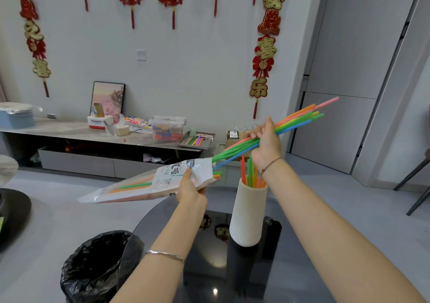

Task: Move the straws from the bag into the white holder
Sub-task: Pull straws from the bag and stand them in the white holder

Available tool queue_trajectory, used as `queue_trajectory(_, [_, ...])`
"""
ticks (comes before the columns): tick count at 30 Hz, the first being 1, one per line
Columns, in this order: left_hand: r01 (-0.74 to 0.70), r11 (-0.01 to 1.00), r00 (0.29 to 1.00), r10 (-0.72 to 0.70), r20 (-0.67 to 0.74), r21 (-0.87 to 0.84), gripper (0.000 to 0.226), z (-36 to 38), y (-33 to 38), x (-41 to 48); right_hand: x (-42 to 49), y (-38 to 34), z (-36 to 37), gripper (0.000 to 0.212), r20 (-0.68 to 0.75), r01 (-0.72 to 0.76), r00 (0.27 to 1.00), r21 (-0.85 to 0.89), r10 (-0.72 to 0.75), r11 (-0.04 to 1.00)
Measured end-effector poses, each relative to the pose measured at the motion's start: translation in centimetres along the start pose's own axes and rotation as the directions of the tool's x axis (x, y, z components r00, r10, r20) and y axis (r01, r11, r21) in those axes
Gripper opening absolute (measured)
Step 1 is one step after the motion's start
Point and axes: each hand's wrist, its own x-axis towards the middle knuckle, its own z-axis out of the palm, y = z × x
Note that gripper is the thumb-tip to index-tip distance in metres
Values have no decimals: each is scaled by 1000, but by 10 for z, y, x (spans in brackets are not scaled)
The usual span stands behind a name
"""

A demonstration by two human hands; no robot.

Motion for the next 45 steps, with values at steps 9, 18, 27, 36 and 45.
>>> queue_trajectory(9, [43,994,999,-42,-12,99,51,-5,-11,13,26,-60,16,47,54,203,979,-151,-197,967])
queue_trajectory(18, [42,997,999,-42,-4,71,54,-1,-31,23,36,-62,-10,47,96,248,969,-402,-229,882])
queue_trajectory(27, [30,996,1000,-31,2,82,54,9,-42,18,42,-22,-43,41,212,207,975,-723,-73,659])
queue_trajectory(36, [29,994,1000,-29,-6,107,50,9,-44,21,44,-5,-79,21,258,221,963,-924,83,310])
queue_trajectory(45, [19,995,1000,-19,1,98,53,7,-44,18,42,-15,-74,44,467,445,883,-865,44,233])
